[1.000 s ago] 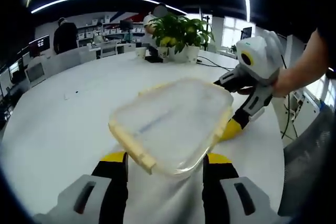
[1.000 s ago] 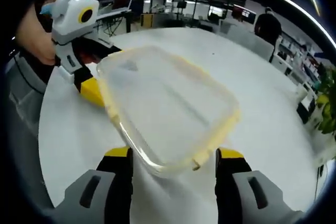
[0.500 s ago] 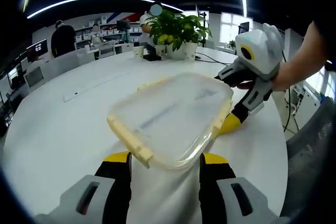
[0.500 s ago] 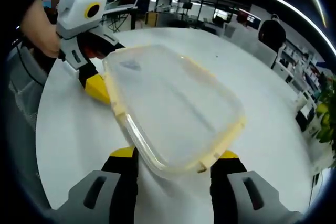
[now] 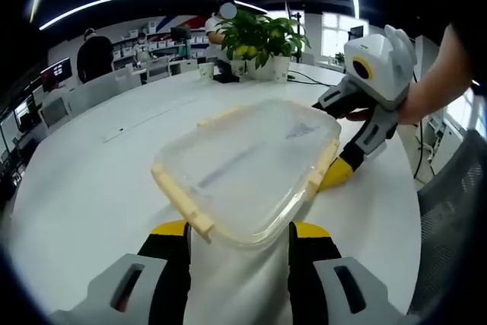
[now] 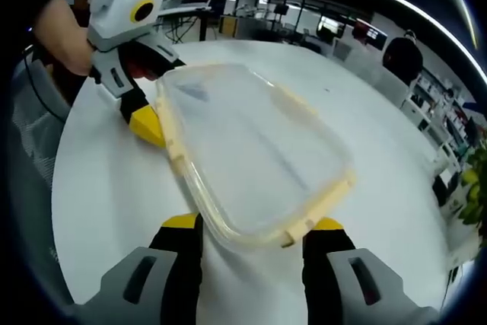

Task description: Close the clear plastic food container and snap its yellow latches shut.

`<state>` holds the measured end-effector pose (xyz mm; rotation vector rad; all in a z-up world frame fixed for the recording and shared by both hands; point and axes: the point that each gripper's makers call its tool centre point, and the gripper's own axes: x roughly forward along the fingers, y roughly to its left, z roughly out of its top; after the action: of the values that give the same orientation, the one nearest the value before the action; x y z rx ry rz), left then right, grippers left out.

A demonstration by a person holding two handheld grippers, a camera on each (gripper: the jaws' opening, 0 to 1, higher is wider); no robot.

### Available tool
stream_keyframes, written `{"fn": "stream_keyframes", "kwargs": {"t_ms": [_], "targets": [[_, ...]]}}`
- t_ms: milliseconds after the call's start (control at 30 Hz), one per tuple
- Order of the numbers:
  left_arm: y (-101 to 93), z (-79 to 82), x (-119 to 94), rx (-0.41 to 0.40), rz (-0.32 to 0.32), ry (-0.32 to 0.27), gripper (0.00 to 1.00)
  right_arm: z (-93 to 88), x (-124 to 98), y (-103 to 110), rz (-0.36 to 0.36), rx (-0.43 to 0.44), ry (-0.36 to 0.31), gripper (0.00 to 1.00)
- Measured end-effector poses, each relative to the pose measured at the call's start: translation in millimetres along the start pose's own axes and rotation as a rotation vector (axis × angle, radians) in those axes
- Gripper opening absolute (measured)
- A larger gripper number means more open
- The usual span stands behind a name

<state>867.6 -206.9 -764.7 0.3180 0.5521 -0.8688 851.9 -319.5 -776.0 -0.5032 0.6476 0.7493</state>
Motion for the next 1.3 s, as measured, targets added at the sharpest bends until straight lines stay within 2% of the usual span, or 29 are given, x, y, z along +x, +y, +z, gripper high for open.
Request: {"fn": "stream_keyframes", "kwargs": {"t_ms": [567, 833, 1067, 1300], "targets": [[42.2, -30.4, -38.3, -0.033, 0.079, 0.018, 0.45, 43.7, 35.5, 32.8, 0.059, -0.028, -0.027, 0.49], [62.6, -38.6, -47.6, -0.019, 0.095, 0.034, 0.45, 59.8, 45.7, 40.6, 0.068, -0.033, -0.042, 0.47], [64.4, -38.9, -48.3, -0.019, 0.104, 0.036, 0.45, 62.2, 47.3, 40.2, 0.073, -0.032, -0.049, 0.47], [64.0, -36.4, -51.6, -0.038, 0.109, 0.021, 0.45, 60.2, 41.9, 36.1, 0.067, 0.022, -0.046, 0.47]]}}
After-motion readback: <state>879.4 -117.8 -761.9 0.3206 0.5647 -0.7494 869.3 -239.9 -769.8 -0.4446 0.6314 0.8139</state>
